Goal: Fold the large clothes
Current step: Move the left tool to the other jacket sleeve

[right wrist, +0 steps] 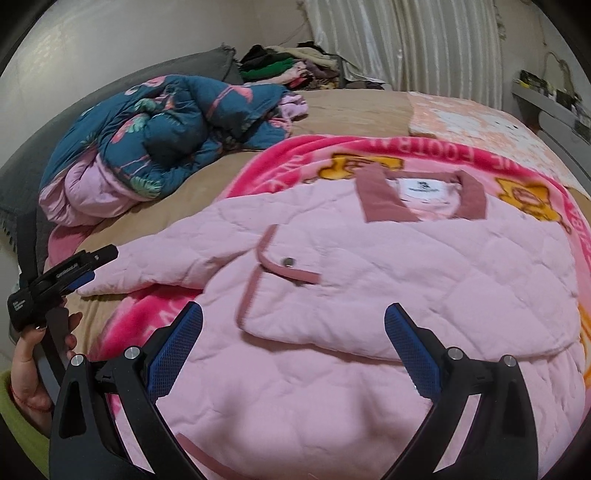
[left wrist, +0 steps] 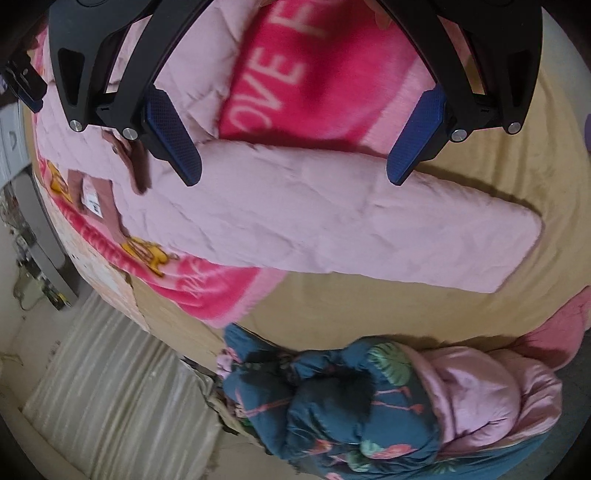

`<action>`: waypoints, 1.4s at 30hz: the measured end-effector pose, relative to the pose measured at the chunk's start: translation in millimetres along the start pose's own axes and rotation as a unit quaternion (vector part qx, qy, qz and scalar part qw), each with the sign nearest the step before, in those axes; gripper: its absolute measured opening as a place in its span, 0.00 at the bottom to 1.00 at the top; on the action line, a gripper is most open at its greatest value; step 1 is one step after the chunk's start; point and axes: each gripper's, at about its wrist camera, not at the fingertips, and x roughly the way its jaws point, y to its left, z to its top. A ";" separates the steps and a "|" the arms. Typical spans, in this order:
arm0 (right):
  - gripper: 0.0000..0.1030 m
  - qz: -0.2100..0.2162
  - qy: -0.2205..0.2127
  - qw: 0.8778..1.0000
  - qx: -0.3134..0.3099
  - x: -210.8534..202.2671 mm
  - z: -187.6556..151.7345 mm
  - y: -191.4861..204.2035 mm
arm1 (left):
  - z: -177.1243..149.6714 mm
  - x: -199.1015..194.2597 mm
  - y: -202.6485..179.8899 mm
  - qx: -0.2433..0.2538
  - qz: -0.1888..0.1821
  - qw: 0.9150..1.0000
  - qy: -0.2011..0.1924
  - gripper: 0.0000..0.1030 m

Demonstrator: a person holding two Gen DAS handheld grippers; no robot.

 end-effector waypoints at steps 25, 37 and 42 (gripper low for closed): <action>0.96 0.072 0.026 0.993 -0.086 53.8 39.7 143.7 | 25.7 23.4 130.7 -0.162 0.047 0.985 0.038 0.91; 0.95 0.094 0.050 0.988 -0.110 79.4 36.7 180.9 | 20.4 55.8 195.7 -0.293 0.037 0.954 0.056 0.91; 0.95 0.083 0.051 0.991 -0.095 75.6 33.2 163.1 | 14.3 70.8 213.3 -0.339 0.035 0.939 0.038 0.91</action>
